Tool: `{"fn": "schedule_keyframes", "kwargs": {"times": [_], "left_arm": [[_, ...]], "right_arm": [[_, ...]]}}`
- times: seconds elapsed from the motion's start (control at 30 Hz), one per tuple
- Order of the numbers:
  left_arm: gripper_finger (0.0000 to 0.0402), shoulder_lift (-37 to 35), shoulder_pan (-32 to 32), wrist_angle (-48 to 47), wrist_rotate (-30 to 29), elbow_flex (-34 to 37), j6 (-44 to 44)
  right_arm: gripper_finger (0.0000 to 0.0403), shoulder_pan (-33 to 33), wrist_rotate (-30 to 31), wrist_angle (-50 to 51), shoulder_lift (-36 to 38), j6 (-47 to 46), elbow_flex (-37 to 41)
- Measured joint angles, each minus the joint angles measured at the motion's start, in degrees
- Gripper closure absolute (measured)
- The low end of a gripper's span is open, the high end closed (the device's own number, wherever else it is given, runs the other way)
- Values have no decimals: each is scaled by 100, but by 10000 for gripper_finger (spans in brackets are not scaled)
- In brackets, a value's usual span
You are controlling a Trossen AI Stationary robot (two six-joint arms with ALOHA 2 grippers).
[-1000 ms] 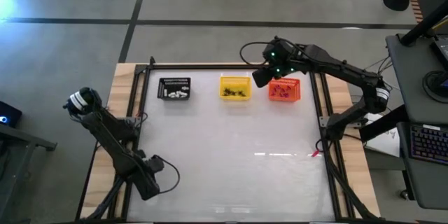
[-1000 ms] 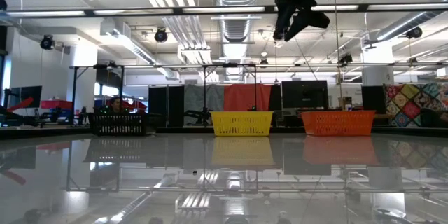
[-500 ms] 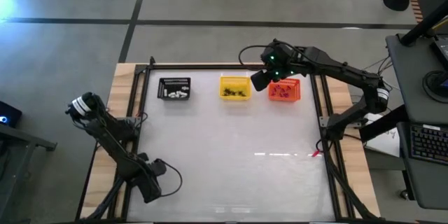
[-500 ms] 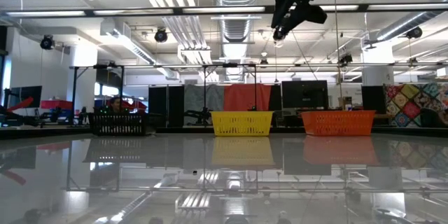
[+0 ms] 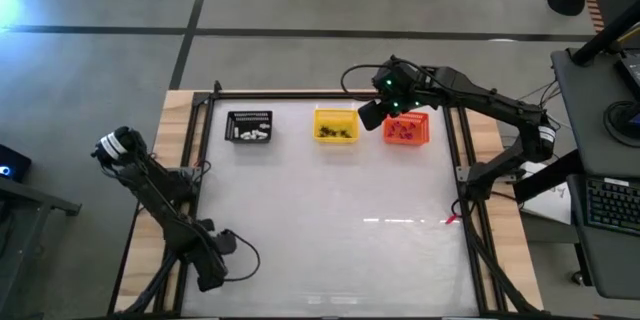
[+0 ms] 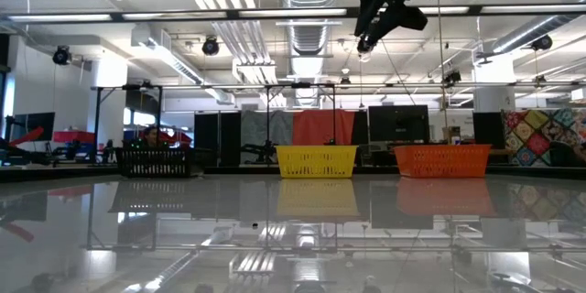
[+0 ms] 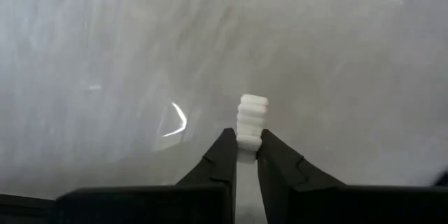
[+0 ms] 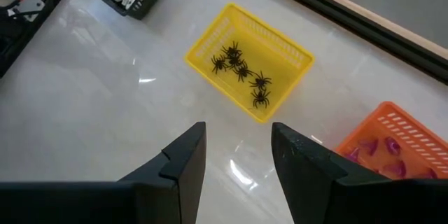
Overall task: Sort Halloween decoration
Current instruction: Put the white skeleton toy into the black basket
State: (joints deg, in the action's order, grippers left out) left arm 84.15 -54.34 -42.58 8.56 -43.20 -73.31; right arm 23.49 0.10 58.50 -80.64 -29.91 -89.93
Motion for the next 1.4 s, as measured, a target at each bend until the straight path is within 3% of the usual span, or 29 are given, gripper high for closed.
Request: {"fn": "schedule_keyframes", "kwargs": {"times": [0.27,0.6,0.8,1.07,1.4], "left_arm": [[398,-747,154,-116,-215,-4,40],[399,-2004,1057,-1004,-1322,-7,396],[399,-2719,2143,-1574,-1683,-9,1123],[400,-3425,3928,-1640,-1766,-11,2579],[400,-3567,6461,-1610,-1578,-13,4699]], "right_arm": [[250,0,0,2,0,46,0],[250,2,0,0,0,165,2],[250,2,-2,0,0,190,4],[250,4,-2,-4,-2,354,7],[250,4,-1,-4,-4,501,7]]}}
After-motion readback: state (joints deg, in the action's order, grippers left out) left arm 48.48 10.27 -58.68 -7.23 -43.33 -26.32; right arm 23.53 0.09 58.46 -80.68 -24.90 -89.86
